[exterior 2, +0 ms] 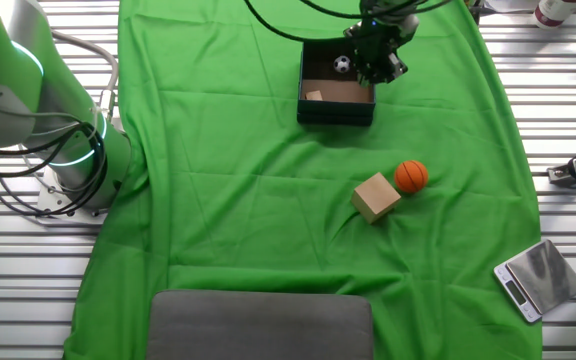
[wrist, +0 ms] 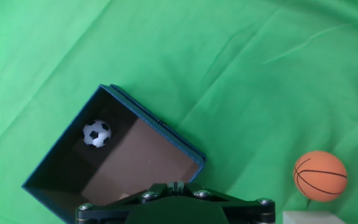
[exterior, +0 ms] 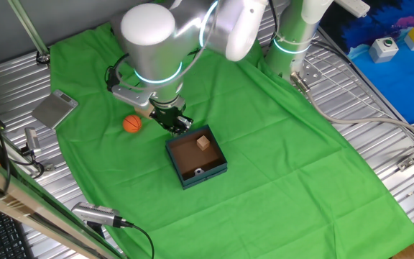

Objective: Take everything out of the gift box

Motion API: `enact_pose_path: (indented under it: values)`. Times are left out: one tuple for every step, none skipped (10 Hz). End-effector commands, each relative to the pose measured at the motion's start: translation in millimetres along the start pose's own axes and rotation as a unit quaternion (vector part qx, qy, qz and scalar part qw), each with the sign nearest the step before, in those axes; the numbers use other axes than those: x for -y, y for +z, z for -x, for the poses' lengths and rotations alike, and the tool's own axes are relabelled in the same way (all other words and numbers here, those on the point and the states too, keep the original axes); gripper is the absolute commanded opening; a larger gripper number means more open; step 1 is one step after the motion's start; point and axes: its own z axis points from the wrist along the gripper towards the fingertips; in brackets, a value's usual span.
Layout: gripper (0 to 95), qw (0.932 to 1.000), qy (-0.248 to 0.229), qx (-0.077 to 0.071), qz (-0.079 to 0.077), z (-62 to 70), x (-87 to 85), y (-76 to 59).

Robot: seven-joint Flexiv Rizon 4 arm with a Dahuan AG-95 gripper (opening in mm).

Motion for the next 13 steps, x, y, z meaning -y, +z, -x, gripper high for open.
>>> enact_pose_path:
  values:
    - [0.0, 1.0000, -0.005, 0.002, 0.004, 1.7, 0.5, 0.5]
    - [0.0, 0.9999, -0.005, 0.006, 0.012, 1.7, 0.5, 0.5]
    - [0.0, 0.9999, -0.004, 0.004, 0.016, 1.7, 0.5, 0.5]
    - [0.0, 0.9999, -0.004, -0.001, 0.016, 1.7, 0.5, 0.5]
    - [0.0, 0.9999, -0.007, -0.004, 0.015, 1.7, 0.5, 0.5]
    - [0.0, 0.9997, -0.013, -0.004, 0.018, 1.7, 0.5, 0.5]
    - [0.0, 0.9996, -0.015, -0.009, 0.023, 3.2, -2.1, -0.1]
    - [0.0, 0.9995, -0.019, -0.009, 0.025, 4.8, -5.8, -0.6]
    - [0.0, 0.9993, -0.024, -0.009, 0.026, 6.5, -14.7, -1.3]
    - [0.0, 0.9994, -0.024, -0.011, 0.024, 6.3, -32.4, 0.4]
    - [0.0, 0.9995, -0.022, -0.013, 0.017, 2.7, -45.4, 4.6]
    - [0.0, 0.9995, -0.027, -0.014, 0.011, -1.1, -50.9, 8.6]
    - [0.0, 0.9994, -0.029, -0.017, 0.010, -2.7, -51.9, 11.3]
